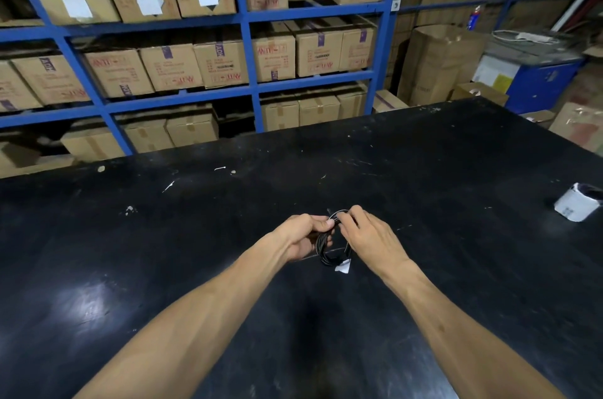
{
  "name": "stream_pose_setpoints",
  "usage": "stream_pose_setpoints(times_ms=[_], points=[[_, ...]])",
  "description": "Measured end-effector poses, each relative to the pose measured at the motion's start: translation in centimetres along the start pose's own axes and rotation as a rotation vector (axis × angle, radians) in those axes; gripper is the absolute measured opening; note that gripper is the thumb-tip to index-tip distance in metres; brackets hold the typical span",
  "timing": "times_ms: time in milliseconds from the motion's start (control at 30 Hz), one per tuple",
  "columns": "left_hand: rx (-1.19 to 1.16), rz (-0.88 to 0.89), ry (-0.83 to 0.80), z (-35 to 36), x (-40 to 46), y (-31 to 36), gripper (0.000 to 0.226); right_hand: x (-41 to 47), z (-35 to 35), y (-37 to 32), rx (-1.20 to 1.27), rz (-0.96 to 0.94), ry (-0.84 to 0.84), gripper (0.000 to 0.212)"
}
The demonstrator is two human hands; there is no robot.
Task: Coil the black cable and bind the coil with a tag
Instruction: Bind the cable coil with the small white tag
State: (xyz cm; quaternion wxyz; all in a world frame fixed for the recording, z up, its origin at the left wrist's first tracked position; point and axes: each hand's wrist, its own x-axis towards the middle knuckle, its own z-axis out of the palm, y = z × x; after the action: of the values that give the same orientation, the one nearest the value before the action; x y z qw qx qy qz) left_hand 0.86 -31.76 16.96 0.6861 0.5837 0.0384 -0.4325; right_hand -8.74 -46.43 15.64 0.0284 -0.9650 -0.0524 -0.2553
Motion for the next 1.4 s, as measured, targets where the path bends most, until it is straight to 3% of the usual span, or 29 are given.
stream_pose_setpoints(times_ms=[133, 233, 300, 500, 600, 700, 767, 867, 1100, 1167, 1300, 1400], points=[[0.021, 0.003, -0.019, 0.0, -0.5, 0.5, 0.023, -0.2, 0.1, 0.3, -0.003, -0.039, -0.040, 0.033], [-0.020, 0.032, 0.045, -0.1, -0.6, 0.5, 0.023, 0.1, -0.4, 0.5, 0.000, -0.039, -0.155, 0.026], [-0.035, 0.052, 0.102, -0.2, -0.7, 0.4, 0.023, 0.3, -0.4, 1.0, 0.035, -0.087, -0.229, 0.033], [0.232, 0.227, 0.260, -0.1, -0.3, -0.3, 0.030, 2.2, -1.5, 0.6, 0.030, -0.084, -0.269, 0.024], [0.379, 0.269, 0.244, -0.4, -0.5, -0.2, 0.041, 3.4, -2.3, 1.1, 0.126, -0.040, -0.208, 0.010], [0.444, 0.280, 0.204, -0.6, -0.9, 0.0, 0.045, 4.4, -3.0, 1.4, 0.151, -0.098, -0.270, 0.007], [0.412, 0.290, 0.198, -0.8, -0.8, 0.0, 0.039, 4.7, -3.2, 1.3, 0.156, -0.089, -0.319, 0.008], [0.315, 0.304, 0.154, -0.8, -0.6, -0.2, 0.026, 4.7, -2.9, 0.9, 0.170, -0.073, -0.266, 0.010], [0.166, 0.312, 0.191, 0.1, -0.4, -0.7, 0.020, 5.2, -2.0, -0.2, 0.401, 0.370, -0.202, 0.029], [0.209, 0.328, 0.150, -0.3, -0.2, -0.7, 0.021, 5.4, -1.8, -0.3, 0.433, 0.461, -0.205, 0.027], [0.506, 0.367, 0.116, -1.8, 0.1, -0.3, 0.038, 5.7, -2.3, 0.3, 0.381, 0.559, -0.268, 0.029], [0.350, 0.280, 0.072, -2.7, -0.3, 0.0, 0.031, 5.7, -2.6, 1.1, 0.430, 0.665, -0.291, 0.031]])
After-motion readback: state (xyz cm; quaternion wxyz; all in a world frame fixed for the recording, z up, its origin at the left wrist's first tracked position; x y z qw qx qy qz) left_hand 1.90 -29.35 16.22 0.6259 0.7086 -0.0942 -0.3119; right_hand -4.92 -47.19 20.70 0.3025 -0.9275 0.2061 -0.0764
